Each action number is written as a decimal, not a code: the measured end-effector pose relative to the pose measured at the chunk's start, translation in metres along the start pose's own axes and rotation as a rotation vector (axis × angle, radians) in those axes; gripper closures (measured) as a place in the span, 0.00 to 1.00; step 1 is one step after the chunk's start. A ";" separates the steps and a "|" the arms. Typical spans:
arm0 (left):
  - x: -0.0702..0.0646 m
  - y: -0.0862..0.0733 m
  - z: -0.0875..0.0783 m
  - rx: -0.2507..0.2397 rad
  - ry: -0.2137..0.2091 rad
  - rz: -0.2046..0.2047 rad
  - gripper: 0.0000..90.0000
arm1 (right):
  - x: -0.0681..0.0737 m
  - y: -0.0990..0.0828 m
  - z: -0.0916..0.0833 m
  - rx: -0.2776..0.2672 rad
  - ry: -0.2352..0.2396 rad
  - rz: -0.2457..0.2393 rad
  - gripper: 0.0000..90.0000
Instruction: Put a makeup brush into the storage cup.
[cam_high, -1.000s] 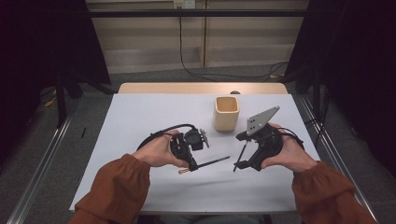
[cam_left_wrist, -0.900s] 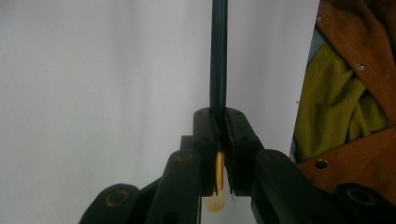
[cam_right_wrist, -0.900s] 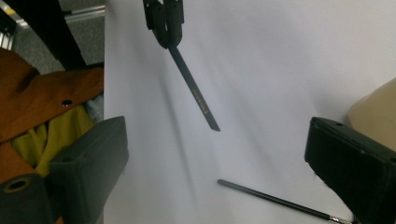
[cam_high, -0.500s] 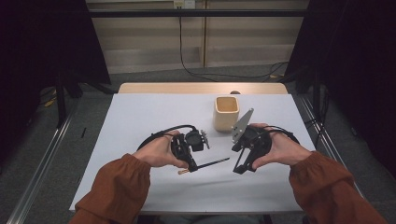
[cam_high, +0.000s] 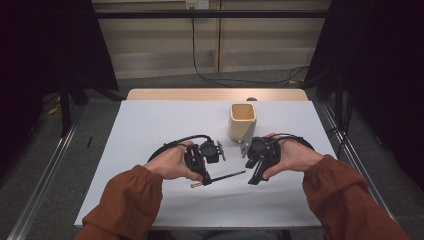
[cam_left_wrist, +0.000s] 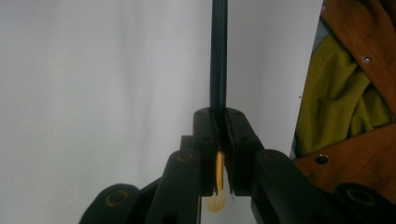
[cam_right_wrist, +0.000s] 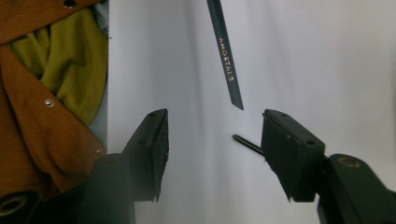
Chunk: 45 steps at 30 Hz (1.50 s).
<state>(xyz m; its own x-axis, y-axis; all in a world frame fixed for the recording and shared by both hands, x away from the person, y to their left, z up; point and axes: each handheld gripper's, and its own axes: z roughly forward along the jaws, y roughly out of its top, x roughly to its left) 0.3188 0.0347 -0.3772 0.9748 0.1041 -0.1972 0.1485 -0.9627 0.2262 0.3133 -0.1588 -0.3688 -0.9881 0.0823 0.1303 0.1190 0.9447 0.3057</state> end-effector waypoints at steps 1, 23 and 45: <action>0.000 0.000 0.000 0.002 -0.005 0.002 0.94 | -0.001 0.000 0.001 0.001 0.004 -0.001 0.51; -0.001 0.002 0.001 0.010 -0.020 0.036 0.94 | -0.011 0.016 0.018 -0.048 0.042 -0.035 0.77; -0.001 -0.001 0.007 -0.041 -0.017 0.034 0.93 | -0.012 0.017 0.027 -0.077 0.104 -0.056 0.95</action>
<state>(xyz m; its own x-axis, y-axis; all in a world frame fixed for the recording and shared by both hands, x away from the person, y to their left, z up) 0.3162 0.0335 -0.3835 0.9765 0.0672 -0.2046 0.1225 -0.9546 0.2715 0.3249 -0.1353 -0.3903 -0.9784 -0.0069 0.2066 0.0751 0.9194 0.3860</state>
